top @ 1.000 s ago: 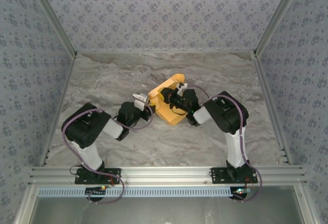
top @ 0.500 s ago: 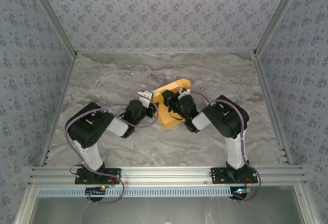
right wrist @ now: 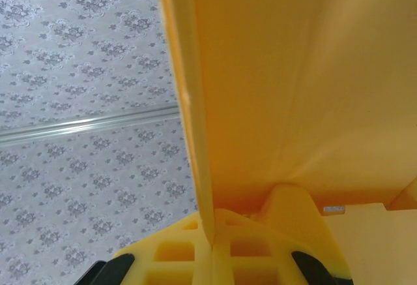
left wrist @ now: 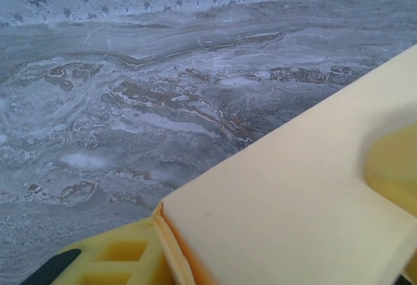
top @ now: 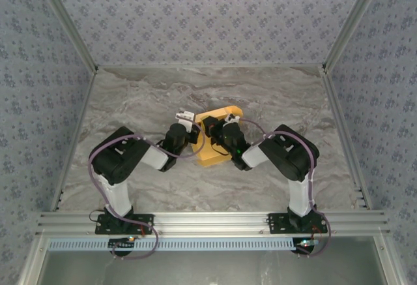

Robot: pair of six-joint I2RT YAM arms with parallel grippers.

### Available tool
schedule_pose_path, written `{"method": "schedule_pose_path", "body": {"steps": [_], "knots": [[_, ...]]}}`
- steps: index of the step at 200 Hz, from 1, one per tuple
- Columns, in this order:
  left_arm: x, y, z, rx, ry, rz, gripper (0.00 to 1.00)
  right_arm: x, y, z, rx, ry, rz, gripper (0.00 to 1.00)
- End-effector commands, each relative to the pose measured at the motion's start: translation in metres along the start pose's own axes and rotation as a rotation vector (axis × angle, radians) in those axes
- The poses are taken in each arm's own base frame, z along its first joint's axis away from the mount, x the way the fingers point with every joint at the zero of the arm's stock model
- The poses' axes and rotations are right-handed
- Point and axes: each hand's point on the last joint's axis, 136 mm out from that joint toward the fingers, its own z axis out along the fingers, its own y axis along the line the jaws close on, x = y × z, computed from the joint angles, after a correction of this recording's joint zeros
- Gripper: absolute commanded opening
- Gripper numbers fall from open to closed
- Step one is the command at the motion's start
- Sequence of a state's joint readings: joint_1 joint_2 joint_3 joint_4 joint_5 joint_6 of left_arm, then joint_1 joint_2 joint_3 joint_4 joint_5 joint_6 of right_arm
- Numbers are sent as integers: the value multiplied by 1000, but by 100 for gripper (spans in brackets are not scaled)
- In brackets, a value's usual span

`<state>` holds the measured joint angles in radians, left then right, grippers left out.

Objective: Fold the paper box

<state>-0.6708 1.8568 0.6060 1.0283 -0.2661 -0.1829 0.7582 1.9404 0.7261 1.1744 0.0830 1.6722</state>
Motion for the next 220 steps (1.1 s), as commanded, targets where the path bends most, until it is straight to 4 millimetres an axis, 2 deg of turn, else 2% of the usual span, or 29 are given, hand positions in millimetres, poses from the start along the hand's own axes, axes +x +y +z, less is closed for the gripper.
{"method": "schedule_pose_path", "body": {"steps": [1, 25, 44, 56, 82, 112, 121, 144, 161, 176, 184, 188, 199, 204, 207, 213, 220], "knots": [[5, 17, 3, -80, -13, -91, 31, 4, -22, -4, 108, -5, 2, 2], [5, 17, 2, -77, -19, -106, 24, 8, -19, -2, 105, 8, 2, 12], [1, 16, 3, -73, -24, -90, 16, 12, -17, -3, 100, 18, -2, 31], [0, 14, 3, -67, -26, -77, 12, 12, -16, -6, 100, 23, -3, 36], [-3, 8, 3, -29, -28, -28, 9, 8, -9, -20, 110, 20, -22, 55], [-9, 2, 4, 20, -32, 32, 9, 1, 0, -47, 167, 34, -94, 59], [-10, 2, 6, 49, -28, 33, 9, -1, 1, -54, 203, 54, -135, 63], [-9, 2, 11, 144, 7, -6, 6, -16, 12, -68, 345, 169, -342, 77], [-9, -1, 10, 186, 8, -1, 7, -29, 36, -85, 320, 181, -505, 78], [-6, -13, 6, 256, 20, 53, 8, -44, 71, -106, 299, 196, -743, 82], [-5, -17, 4, 285, 31, 80, 8, -58, 87, -117, 345, 196, -863, 83], [-3, -19, 3, 296, 37, 93, 8, -67, 100, -124, 377, 195, -974, 87], [-2, -22, -1, 322, 36, 131, 9, -84, 114, -140, 512, 221, -1166, 89], [-1, -24, -3, 333, 35, 144, 9, -95, 113, -144, 597, 221, -1219, 89], [0, -25, -4, 344, 37, 148, 9, -101, 126, -143, 609, 207, -1252, 89], [2, -28, -6, 369, 38, 157, 9, -106, 124, -147, 663, 254, -1298, 89], [3, -32, -7, 396, 38, 170, 9, -110, 124, -142, 692, 276, -1309, 89]]}}
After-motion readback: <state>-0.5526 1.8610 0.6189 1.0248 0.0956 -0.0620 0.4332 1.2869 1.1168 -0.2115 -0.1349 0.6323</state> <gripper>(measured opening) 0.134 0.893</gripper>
